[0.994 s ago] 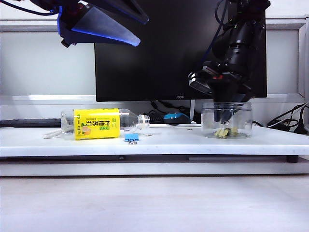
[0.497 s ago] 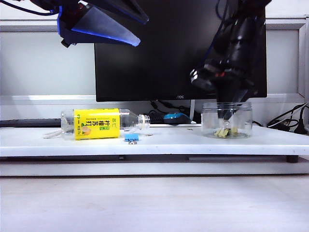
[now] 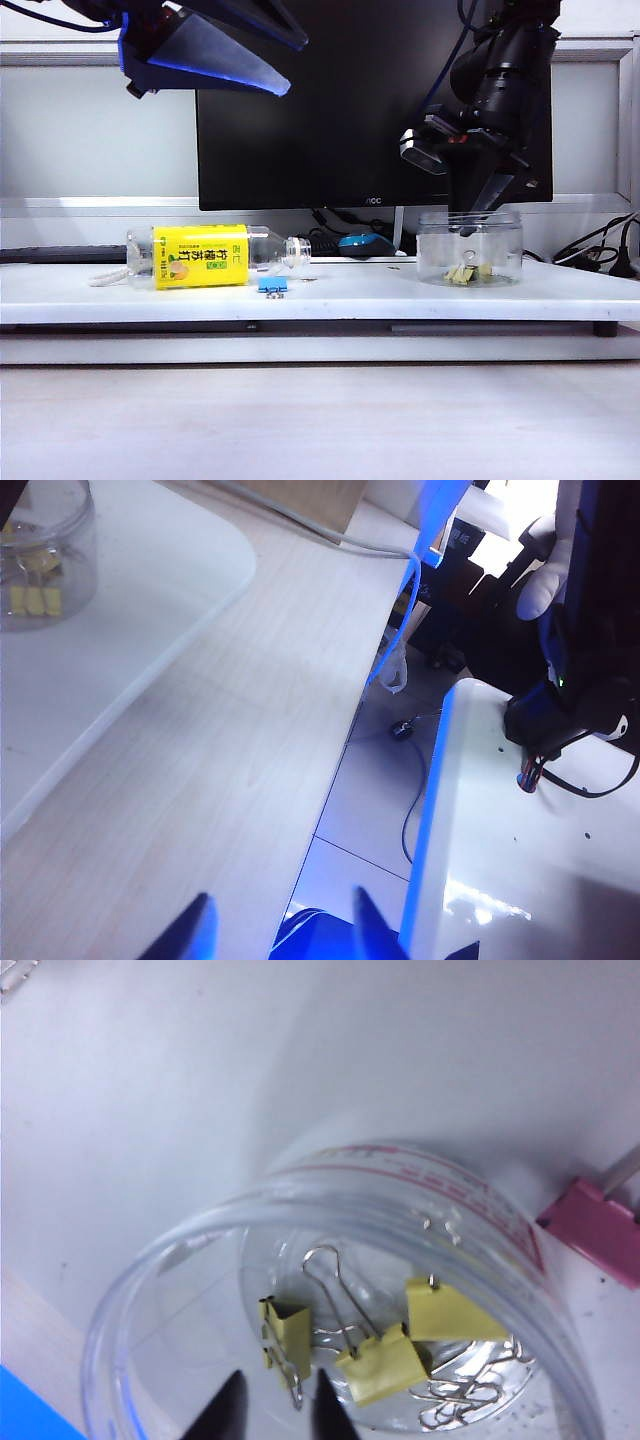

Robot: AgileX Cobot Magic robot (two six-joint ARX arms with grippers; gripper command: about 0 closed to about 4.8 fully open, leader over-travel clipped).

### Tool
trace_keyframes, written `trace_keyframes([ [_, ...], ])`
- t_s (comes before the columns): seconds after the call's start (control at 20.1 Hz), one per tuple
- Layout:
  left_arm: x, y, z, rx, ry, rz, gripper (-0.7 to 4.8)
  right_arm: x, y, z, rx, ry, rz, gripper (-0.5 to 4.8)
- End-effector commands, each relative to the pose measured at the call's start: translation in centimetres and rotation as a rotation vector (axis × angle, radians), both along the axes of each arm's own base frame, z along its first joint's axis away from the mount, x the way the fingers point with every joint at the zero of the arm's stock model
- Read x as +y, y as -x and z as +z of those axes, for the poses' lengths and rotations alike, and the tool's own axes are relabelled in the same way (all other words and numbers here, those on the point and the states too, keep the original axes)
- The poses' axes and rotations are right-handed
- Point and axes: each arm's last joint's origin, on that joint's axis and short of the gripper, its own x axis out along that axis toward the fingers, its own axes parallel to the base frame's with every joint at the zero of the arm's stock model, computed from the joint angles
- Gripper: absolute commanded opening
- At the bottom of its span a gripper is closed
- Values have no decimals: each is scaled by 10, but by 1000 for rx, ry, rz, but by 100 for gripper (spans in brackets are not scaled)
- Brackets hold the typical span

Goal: Take the clips out of the round transparent plastic box and place them on the table.

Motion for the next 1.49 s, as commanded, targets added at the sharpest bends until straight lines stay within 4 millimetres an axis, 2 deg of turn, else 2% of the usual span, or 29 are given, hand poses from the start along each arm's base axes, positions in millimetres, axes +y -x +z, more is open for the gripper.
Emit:
trace_keyframes([
  [0.05, 0, 1, 1, -2, 5, -8, 184, 0, 1, 2, -1, -11, -6, 100],
  [0.4, 0, 1, 1, 1, 9, -17, 184, -2, 4, -12, 53, 6, -11, 100],
  [0.75, 0, 1, 1, 1, 10, -17, 184, -2, 4, -12, 53, 9, -12, 99],
  [1.14, 0, 1, 1, 0, 10, -17, 184, -2, 5, -16, 64, 16, -9, 46],
  [1.29, 0, 1, 1, 0, 10, -16, 184, -2, 5, -16, 63, 16, -4, -1],
  [1.49, 0, 1, 1, 1, 9, -16, 184, -2, 5, -16, 60, 19, 2, -1],
])
